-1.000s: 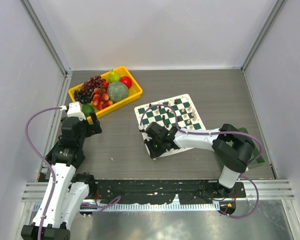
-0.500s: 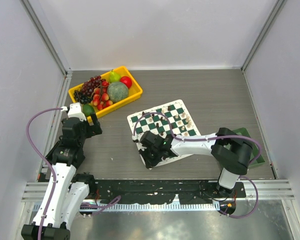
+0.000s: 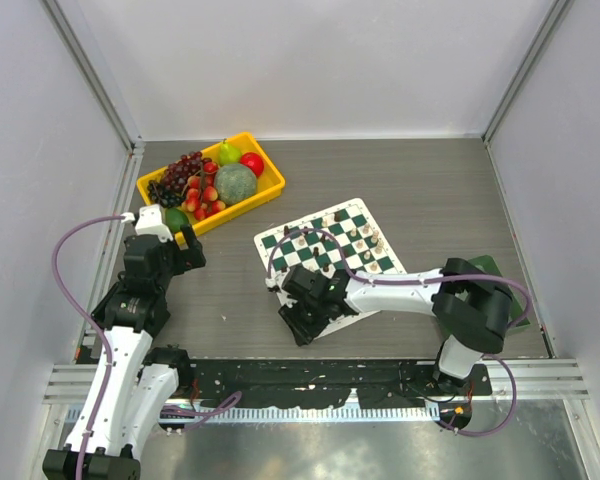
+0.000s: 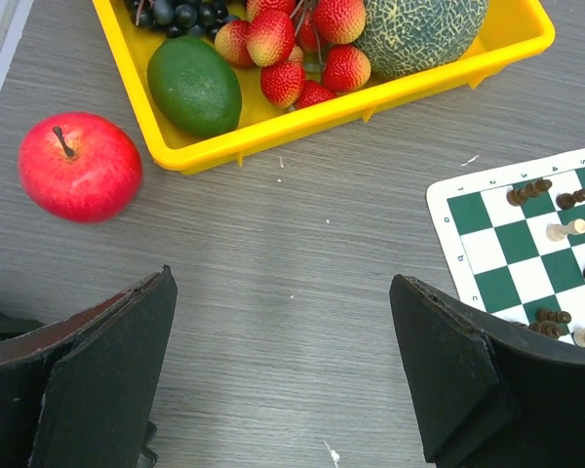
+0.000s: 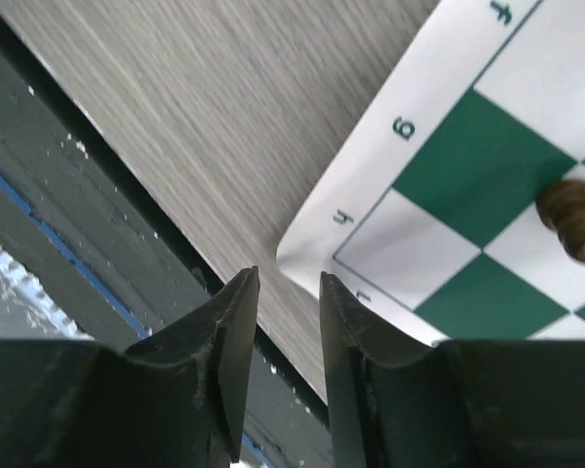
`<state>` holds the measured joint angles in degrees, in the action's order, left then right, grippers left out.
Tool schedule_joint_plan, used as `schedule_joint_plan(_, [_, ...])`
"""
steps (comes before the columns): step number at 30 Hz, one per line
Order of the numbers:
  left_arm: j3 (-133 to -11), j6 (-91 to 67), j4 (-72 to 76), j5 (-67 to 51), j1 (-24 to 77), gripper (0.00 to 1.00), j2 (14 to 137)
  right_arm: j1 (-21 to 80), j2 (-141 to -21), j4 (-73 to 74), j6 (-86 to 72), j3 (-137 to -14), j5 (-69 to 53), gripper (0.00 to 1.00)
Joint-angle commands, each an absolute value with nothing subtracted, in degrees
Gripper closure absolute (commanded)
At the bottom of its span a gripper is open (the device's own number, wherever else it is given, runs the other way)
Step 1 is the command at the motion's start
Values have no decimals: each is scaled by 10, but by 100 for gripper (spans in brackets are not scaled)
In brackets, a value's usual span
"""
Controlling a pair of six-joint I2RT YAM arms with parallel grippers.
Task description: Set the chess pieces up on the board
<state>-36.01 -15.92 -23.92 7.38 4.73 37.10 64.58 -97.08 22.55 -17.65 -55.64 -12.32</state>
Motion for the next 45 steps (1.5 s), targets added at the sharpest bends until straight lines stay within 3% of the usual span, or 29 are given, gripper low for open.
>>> schedule_joint_plan(1, [-354, -176, -212, 78, 45, 1, 365, 650, -911, 275, -154, -580, -120, 59])
schedule_joint_plan(13, [-372, -233, -250, 128, 44, 1, 388, 624, -822, 320, -148, -635, -16, 45])
schedule_joint_plan(17, [-395, -264, -288, 174, 44, 1, 399, 562, -761, 338, -155, -632, 62, 43])
schedule_joint_plan(23, [-404, -281, -305, 194, 44, 1, 391, 454, -636, 352, -169, -571, 122, 30])
schedule_joint_plan(27, [-399, -374, -345, 243, 44, 1, 380, 401, -588, 376, -202, -532, 136, 27])
schedule_joint_plan(30, [-391, -354, -317, 211, 45, 1, 380, 354, -576, 383, -215, -526, 139, 10])
schedule_joint_plan(33, [-397, -345, -311, 175, 45, 1, 390, 316, -592, 383, -214, -546, 128, 1])
schedule_joint_plan(41, [-416, -320, -336, 139, 44, 1, 423, 272, -676, 339, -170, -606, 144, 5])
schedule_joint_plan(44, [-415, -308, -343, 140, 44, 1, 422, 248, -735, 376, -180, -664, 141, 0])
schedule_joint_plan(45, [-413, -304, -343, 140, 44, 1, 420, 240, -760, 383, -176, -676, 134, 9])
